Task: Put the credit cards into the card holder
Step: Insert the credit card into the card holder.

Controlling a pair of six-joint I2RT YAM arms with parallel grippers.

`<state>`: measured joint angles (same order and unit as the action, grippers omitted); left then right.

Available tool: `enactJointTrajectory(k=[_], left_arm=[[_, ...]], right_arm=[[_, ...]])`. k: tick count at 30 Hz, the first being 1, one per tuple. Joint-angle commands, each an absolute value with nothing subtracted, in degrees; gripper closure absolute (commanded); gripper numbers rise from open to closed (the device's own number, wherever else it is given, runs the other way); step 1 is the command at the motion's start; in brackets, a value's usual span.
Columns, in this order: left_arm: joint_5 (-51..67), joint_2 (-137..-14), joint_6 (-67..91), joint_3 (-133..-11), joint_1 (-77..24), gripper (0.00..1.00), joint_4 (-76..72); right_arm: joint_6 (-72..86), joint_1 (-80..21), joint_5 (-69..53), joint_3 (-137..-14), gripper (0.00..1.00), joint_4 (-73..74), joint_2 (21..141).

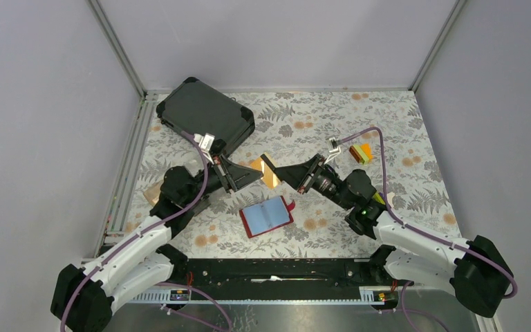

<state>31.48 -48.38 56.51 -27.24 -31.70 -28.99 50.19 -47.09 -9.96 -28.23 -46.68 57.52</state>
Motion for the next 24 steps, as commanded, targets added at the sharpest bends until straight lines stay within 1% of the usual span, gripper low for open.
enactJointTrajectory(k=[1, 2, 4, 6, 8, 11, 15, 20, 24], left_arm=[[32.1, -48.6, 56.7, -26.3, -32.0, 1.00, -34.8], [32.2, -48.5, 56.3, -26.0, -32.0, 1.00, -34.7], [32.8, -48.5, 55.2, -25.7, -32.0, 1.00, -33.7], [34.0, -48.7, 53.2, -26.1, -32.0, 1.00, -31.5], [35.7, -49.1, 51.6, -26.8, -32.0, 1.00, -28.6], [39.0, -50.1, 49.8, -27.9, -32.0, 1.00, -25.7], [42.8, -51.6, 47.3, -29.7, -32.0, 1.00, -21.9], [43.3, -51.9, 46.6, -29.9, -32.0, 1.00, -21.4], [43.0, -52.2, 47.1, -29.3, -32.0, 1.00, -22.7]], right_arm=[[50.1, -46.9, -13.6, -28.2, 0.81, -46.6, 57.6], [48.6, -46.8, -13.5, -28.5, 0.70, -43.8, 57.4], [45.6, -45.8, -14.3, -29.1, 0.54, -39.6, 56.8], [43.3, -43.7, -17.5, -30.1, 0.45, -36.3, 56.6], [41.5, -41.9, -21.1, -30.8, 0.41, -34.0, 56.3], [39.2, -39.8, -27.7, -31.8, 0.42, -32.5, 56.7], [37.6, -38.3, -32.9, -32.8, 0.45, -31.4, 57.7], [38.5, -37.7, -38.2, -34.6, 0.63, -31.6, 60.7], [38.8, -37.7, -39.7, -34.5, 0.70, -31.8, 62.3]])
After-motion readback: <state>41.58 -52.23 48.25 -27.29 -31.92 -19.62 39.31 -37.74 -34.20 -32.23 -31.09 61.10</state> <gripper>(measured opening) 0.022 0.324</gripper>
